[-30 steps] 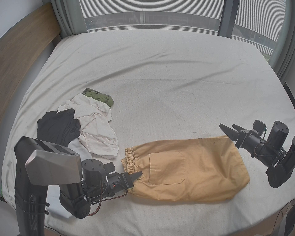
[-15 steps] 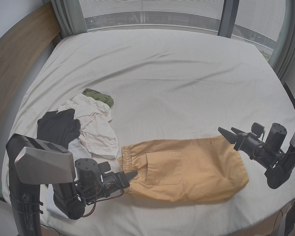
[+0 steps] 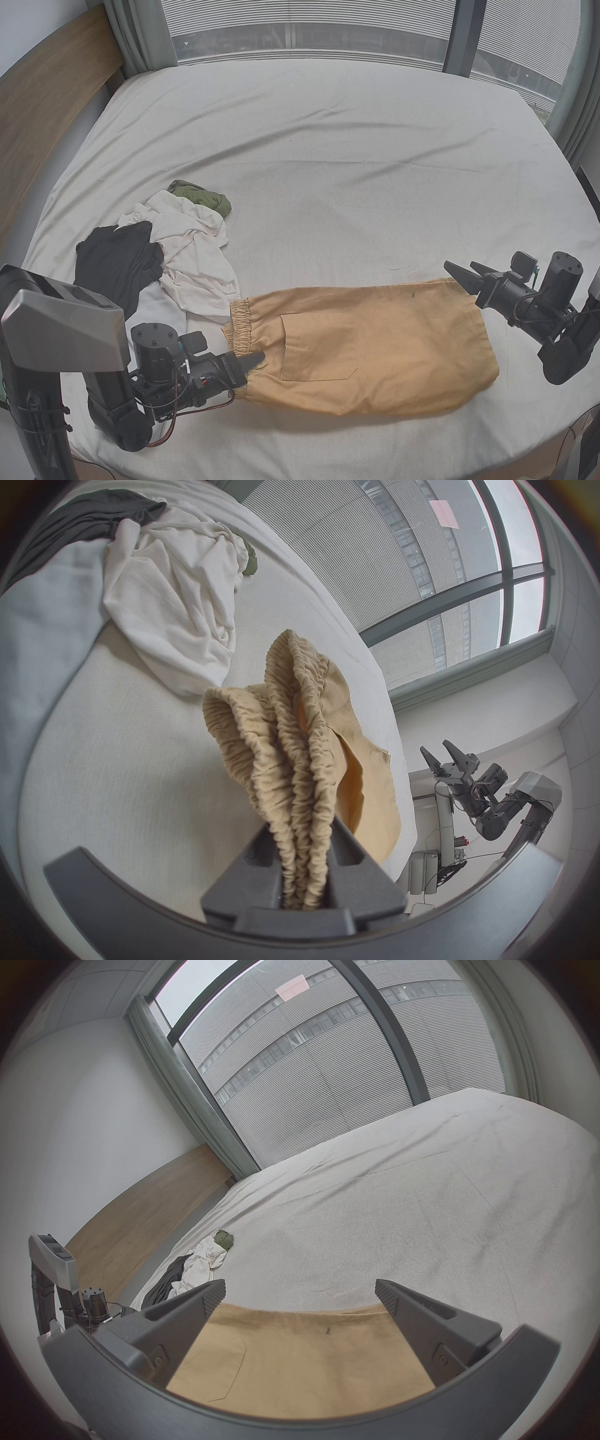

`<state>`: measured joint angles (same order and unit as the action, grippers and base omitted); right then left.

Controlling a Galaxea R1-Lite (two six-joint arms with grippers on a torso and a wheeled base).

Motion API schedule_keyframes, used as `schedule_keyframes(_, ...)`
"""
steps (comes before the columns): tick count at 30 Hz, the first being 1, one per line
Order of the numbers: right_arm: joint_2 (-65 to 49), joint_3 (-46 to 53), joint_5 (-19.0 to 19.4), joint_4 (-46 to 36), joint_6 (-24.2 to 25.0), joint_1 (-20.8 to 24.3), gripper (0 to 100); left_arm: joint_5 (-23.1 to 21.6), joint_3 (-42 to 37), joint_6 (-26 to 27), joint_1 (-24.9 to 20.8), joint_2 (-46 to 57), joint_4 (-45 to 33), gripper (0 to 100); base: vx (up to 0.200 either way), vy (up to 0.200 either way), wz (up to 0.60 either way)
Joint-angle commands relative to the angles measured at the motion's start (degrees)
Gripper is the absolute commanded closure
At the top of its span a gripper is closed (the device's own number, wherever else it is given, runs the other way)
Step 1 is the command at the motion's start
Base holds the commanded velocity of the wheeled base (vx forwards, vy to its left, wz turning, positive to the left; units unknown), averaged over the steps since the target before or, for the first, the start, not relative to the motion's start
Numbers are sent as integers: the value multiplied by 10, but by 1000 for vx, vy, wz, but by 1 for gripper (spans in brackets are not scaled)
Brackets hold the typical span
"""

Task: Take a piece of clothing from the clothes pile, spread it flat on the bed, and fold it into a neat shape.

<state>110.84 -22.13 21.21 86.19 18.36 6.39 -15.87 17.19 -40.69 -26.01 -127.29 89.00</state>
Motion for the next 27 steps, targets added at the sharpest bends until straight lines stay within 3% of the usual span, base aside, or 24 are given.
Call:
schedule_keyframes(1,1,0,1,0,1,-1,0,1,-34,1,1,22,3,100,0,0,0)
schedule_keyframes(13,2,1,1,0,2,-1,0,2,-88,1,40,64,2,100,0,0,0)
schedule_keyframes(27,5,0,1,0,3,2,0,-15,-131,22,128,99,1,100,0,0,0)
